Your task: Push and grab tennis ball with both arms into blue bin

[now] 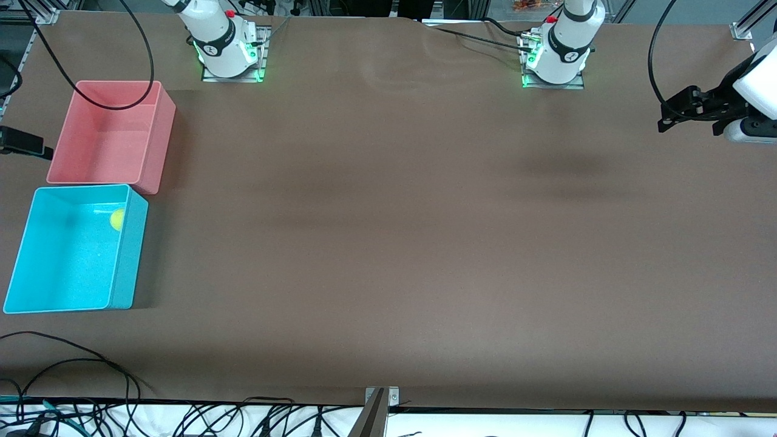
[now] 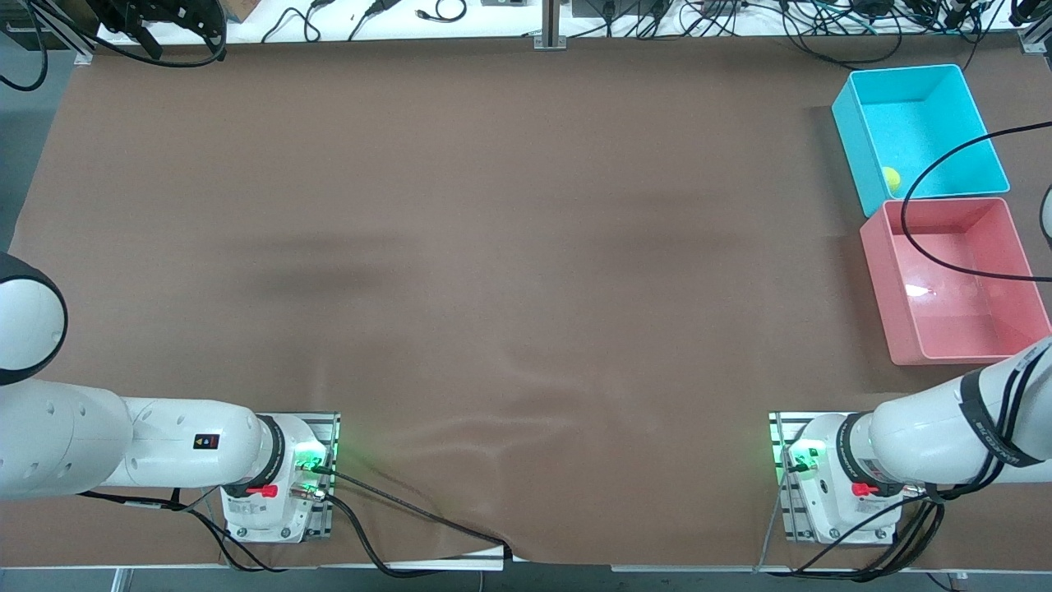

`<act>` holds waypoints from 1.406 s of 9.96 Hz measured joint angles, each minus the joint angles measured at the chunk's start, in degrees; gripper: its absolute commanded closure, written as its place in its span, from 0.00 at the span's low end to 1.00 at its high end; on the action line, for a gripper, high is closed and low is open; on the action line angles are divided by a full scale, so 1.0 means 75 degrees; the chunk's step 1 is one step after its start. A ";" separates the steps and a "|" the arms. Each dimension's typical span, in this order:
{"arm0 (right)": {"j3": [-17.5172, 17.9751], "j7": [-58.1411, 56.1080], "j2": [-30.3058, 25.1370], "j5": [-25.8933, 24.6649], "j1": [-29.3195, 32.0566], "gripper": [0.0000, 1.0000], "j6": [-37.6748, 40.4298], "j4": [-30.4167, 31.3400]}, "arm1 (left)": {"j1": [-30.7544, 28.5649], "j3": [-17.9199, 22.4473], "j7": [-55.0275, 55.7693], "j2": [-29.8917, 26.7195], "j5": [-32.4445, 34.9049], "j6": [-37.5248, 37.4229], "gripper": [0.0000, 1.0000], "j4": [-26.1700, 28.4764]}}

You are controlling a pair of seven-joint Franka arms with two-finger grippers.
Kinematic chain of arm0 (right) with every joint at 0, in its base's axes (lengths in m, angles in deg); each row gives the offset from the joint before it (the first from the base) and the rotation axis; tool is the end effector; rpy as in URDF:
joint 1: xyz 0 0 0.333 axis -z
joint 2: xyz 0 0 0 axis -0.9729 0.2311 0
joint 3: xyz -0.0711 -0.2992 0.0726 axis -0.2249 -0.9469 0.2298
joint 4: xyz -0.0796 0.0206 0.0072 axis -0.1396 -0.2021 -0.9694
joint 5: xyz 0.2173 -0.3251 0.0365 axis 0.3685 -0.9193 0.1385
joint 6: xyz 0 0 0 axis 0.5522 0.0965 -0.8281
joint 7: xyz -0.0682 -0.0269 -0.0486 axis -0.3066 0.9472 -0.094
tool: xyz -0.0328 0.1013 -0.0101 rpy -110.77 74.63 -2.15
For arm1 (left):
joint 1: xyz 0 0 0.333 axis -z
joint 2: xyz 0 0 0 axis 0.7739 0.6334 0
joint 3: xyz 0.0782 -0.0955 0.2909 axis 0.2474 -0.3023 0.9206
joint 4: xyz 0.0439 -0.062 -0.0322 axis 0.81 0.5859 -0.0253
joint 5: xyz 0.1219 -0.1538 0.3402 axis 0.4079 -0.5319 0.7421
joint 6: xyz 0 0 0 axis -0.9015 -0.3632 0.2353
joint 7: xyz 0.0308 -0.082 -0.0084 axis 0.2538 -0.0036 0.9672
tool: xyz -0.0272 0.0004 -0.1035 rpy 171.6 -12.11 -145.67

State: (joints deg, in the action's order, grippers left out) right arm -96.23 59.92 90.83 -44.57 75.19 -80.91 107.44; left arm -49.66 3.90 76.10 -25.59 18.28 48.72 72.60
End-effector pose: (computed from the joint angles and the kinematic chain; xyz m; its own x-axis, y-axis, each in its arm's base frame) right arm 0.5956 -0.0860 0.6060 0.9837 0.0175 -0.1788 0.0189 -0.9998 0.0059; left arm 0.5275 -0.0080 0.6253 0.9938 -0.0452 -0.1012 -0.0450 -0.9990 0.0049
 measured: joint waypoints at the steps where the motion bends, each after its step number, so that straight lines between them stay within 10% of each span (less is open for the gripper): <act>1: 0.0137 0.0032 -0.0340 -0.0006 -0.0020 0.00 -0.0400 0.0465 | 0.0034 -0.0009 0.0000 0.0003 0.0000 0.0000 0.00 -0.0001; 6: 0.1030 0.1019 -0.2769 -0.0101 0.0163 0.00 -0.2772 0.4208 | 0.0076 -0.0007 0.0000 0.0013 0.0000 0.0000 0.00 -0.0008; 14: 0.1154 0.1106 -0.2331 -0.0104 0.0205 0.00 -0.2637 0.3807 | 0.0161 -0.0012 0.0000 0.0113 0.0000 0.0004 0.00 -0.0225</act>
State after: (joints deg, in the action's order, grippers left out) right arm -87.57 68.21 73.34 -45.35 76.73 -100.69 135.99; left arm -48.45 3.81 76.10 -24.75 18.29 48.75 70.91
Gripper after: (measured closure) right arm 0.000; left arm 0.000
